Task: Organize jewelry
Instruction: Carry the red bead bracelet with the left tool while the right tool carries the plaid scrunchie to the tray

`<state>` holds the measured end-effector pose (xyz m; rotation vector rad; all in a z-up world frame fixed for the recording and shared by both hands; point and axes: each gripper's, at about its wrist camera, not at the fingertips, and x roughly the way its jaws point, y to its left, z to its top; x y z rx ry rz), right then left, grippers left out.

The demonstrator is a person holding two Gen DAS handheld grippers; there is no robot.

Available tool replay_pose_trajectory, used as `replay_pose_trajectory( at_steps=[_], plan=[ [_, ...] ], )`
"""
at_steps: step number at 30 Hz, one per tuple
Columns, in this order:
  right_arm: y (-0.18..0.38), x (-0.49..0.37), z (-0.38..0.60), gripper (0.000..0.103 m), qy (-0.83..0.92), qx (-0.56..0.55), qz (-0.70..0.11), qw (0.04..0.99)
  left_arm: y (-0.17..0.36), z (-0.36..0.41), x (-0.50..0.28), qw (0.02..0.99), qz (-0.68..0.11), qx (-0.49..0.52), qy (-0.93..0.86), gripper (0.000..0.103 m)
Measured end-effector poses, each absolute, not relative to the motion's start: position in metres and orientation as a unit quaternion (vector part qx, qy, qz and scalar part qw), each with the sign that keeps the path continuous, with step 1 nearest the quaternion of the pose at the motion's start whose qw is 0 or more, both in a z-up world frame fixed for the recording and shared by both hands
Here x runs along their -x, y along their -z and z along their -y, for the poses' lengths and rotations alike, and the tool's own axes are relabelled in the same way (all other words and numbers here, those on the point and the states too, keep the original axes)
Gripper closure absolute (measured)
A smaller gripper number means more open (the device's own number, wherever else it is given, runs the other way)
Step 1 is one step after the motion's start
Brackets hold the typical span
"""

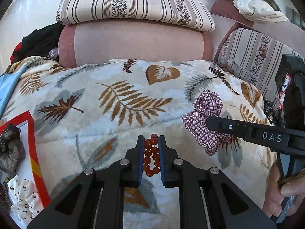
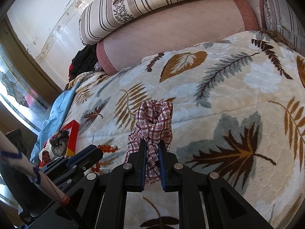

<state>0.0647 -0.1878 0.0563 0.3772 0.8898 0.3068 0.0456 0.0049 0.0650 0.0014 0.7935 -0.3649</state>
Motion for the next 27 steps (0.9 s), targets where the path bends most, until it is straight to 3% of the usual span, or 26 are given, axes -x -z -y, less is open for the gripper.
replay_pose_trajectory(
  at_steps=[12, 27],
  plan=[
    [-0.061, -0.062, 0.179, 0.090, -0.158, -0.177, -0.424, 0.874, -0.066, -0.009, -0.045, 0.909, -0.383, -0.005, 0.165, 0.090],
    [-0.084, -0.036, 0.136, 0.090, -0.183, -0.141, -0.405, 0.885, -0.119, -0.064, -0.005, 0.935, -0.330, 0.021, 0.127, 0.090]
  ],
)
